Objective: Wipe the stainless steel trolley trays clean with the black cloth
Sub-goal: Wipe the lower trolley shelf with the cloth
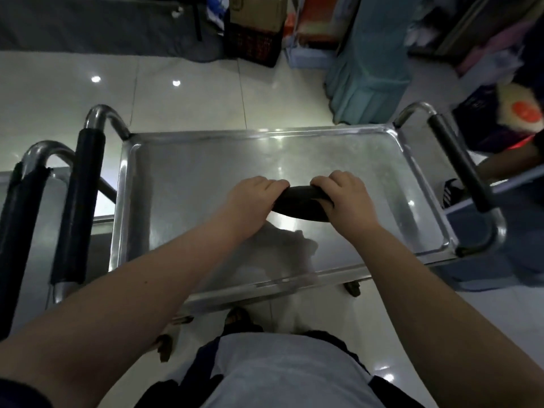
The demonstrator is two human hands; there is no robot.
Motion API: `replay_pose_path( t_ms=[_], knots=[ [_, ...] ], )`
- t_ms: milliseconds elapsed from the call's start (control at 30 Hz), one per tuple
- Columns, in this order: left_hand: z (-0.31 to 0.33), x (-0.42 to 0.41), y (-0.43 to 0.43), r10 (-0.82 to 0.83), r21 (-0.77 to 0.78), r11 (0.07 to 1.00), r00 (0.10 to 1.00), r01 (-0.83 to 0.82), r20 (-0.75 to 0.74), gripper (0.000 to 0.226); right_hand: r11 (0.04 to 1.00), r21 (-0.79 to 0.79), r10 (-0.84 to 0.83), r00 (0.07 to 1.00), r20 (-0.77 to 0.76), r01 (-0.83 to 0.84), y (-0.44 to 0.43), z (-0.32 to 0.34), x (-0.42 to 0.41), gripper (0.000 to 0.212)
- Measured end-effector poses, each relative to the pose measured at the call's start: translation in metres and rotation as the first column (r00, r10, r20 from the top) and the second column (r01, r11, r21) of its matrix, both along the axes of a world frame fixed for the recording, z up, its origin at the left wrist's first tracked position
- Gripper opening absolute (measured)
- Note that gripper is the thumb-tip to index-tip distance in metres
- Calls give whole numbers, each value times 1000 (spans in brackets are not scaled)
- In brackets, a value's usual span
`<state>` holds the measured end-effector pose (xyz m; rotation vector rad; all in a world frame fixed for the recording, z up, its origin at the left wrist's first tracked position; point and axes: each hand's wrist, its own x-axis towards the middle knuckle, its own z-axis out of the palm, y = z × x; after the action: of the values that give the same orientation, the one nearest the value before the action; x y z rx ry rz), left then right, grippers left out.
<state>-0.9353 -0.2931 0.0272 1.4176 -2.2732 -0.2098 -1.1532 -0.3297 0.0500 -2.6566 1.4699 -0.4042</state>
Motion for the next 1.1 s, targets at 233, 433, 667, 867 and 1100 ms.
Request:
replay_pose_path(
  t_ms=[233, 433, 667, 867, 1100],
  knots=[
    [36, -78, -18, 3, -213, 977, 998, 10, 62, 16, 983, -155, -83, 993, 88, 96, 1, 31, -86, 24],
    [37, -165, 18, 100, -259, 963, 991, -74, 89, 14, 988, -143, -51, 997, 58, 58, 22, 24, -172, 21],
    [-11, -248, 100, 252, -285, 940, 945, -189, 206, 21, 994, -6, 111, 987, 113, -111, 77, -11, -252, 24],
    [-20, -286, 172, 350, -234, 927, 896, -291, 273, 18, 976, 18, 211, 963, 168, -217, 129, -39, -285, 21],
    [-42, -298, 241, 356, -19, 928, 875, -371, 327, 24, 965, 158, 176, 964, 197, -208, 189, -84, -289, 12]
  ],
)
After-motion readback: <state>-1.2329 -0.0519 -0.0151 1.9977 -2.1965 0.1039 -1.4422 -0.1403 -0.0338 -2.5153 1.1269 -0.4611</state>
